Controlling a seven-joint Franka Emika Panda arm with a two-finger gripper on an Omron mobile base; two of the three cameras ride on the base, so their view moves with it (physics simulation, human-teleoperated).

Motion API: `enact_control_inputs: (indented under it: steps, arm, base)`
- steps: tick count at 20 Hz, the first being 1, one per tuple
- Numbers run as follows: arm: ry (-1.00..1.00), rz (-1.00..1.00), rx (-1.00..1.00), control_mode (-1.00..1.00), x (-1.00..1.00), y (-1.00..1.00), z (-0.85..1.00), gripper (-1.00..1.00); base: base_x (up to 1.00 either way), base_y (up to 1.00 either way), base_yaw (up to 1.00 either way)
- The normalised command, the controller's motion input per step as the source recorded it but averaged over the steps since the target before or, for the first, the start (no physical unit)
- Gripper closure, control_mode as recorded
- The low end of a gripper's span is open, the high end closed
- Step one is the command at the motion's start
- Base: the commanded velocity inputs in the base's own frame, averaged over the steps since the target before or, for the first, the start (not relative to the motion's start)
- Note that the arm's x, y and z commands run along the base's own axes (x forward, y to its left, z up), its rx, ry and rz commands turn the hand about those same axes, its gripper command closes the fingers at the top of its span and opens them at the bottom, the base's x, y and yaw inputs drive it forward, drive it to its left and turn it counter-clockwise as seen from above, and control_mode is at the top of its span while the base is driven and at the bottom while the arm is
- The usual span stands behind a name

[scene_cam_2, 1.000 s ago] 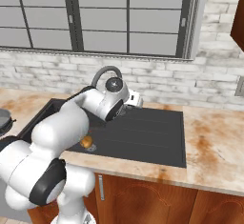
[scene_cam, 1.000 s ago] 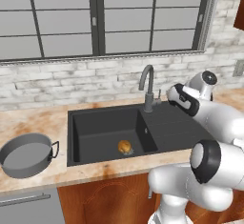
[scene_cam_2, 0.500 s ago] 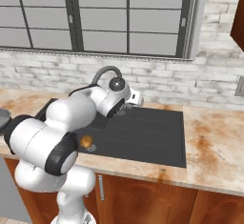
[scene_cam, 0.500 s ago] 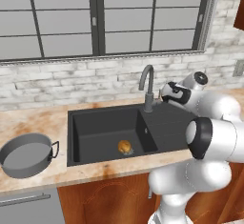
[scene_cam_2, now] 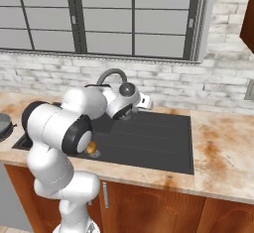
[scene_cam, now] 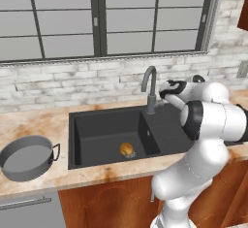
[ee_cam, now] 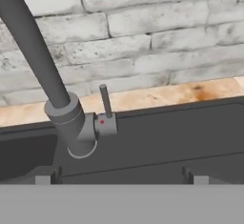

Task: Dump the potato from the pot into the sink. Then turn on the water and wash the potato. Then turn off the water and put the potato back in the pot.

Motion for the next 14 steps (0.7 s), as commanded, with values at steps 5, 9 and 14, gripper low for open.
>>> enact_control_inputs:
  steps: [5,9,14]
  arm:
    - [-0.01,0.04,0.01,-1.0,0.12,-0.1,-0.21,-1.0]
    - [-0.07,0.09,0.0,-1.0,0.01,0.0,-0.11,-1.0]
    - [-0.03,0.08,0.0,-1.0,0.08,0.0,-0.06,-1.0]
  base:
    - [0.0,0.0,0.0]
    - [0.0,0.0,0.0]
    - [0.0,0.0,0.0]
